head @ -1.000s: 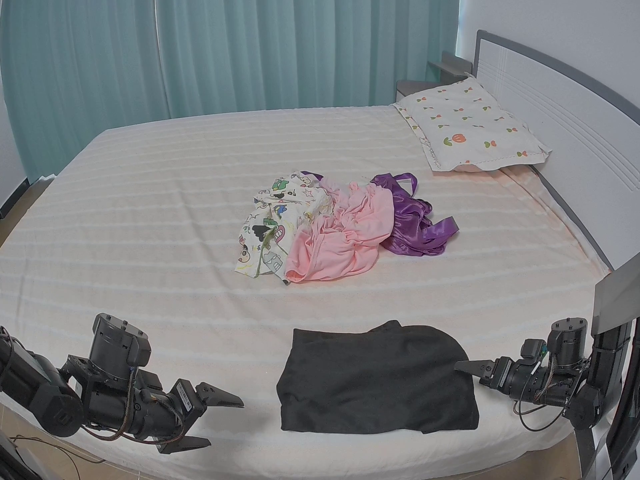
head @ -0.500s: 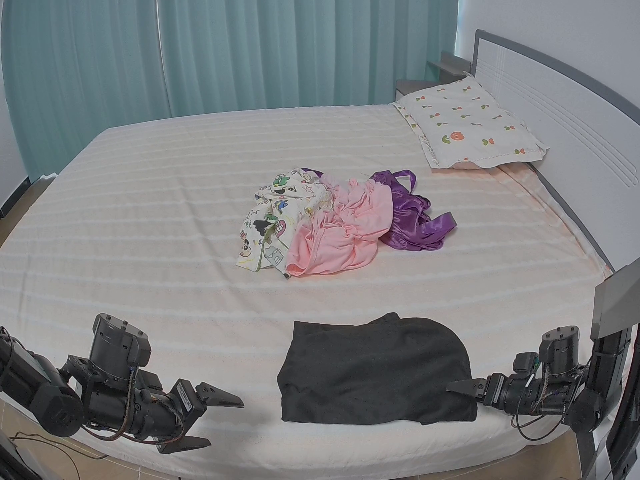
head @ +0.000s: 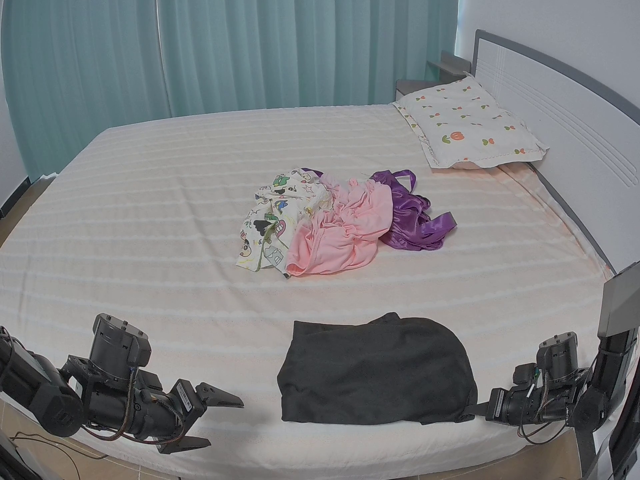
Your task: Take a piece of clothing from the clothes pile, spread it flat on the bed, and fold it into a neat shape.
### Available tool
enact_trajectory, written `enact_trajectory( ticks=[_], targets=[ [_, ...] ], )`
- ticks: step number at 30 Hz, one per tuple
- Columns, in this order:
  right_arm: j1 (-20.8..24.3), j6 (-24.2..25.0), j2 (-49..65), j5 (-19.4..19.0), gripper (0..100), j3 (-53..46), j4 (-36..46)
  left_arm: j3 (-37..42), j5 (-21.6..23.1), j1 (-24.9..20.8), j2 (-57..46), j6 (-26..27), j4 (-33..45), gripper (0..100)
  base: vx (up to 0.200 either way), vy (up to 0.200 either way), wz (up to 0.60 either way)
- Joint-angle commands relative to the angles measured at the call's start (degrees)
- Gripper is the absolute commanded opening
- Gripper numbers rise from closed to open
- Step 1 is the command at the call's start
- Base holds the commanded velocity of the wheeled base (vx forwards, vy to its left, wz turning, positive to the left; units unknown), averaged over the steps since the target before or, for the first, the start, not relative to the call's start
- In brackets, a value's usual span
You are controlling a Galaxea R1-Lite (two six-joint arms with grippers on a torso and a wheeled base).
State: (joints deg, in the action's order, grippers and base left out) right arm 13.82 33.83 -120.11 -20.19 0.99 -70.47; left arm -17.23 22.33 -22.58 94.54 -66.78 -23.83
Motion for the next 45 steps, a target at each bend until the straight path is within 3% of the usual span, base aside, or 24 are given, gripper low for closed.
enact_trajectory(
  ticks=[1,8,18,19,22,30,35,45],
  targets=[
    [-0.73,-1.40,1.64,-0.03,0,-0.99,1.30,0.00,-0.01,-0.01,0.38,-0.02,-0.07,100,0.000,0.000,0.00],
    [-3.89,-5.09,1.81,-0.12,0,-0.99,3.94,0.00,0.08,-0.10,0.56,-0.02,-0.07,100,0.000,0.000,0.00],
    [-3.89,-7.55,1.81,-0.29,0,-0.99,6.14,-0.62,-0.54,-0.54,3.90,0.33,-4.82,100,0.000,0.000,0.00],
    [-3.80,-7.46,1.99,-0.38,100,-0.99,6.05,-1.23,-0.71,-0.89,4.78,0.42,-5.79,100,0.000,0.000,0.00],
    [-3.72,-7.20,2.08,-0.55,100,-0.99,5.43,-3.17,-2.12,-1.94,6.89,0.69,-6.93,100,0.000,0.000,0.00],
    [-2.31,-6.85,2.25,-0.64,100,-0.99,5.17,-9.85,-12.23,-10.73,16.82,0.69,-7.72,100,0.000,0.000,0.00],
    [-2.22,-6.76,2.78,-0.64,100,-0.99,5.00,-9.85,-11.96,-11.79,18.05,0.86,-13.70,100,0.000,0.000,0.00],
    [-2.13,-6.76,3.04,-0.73,100,-0.99,4.73,-9.93,-10.47,-12.40,21.21,9.91,-15.81,100,0.000,0.000,0.00]
  ],
)
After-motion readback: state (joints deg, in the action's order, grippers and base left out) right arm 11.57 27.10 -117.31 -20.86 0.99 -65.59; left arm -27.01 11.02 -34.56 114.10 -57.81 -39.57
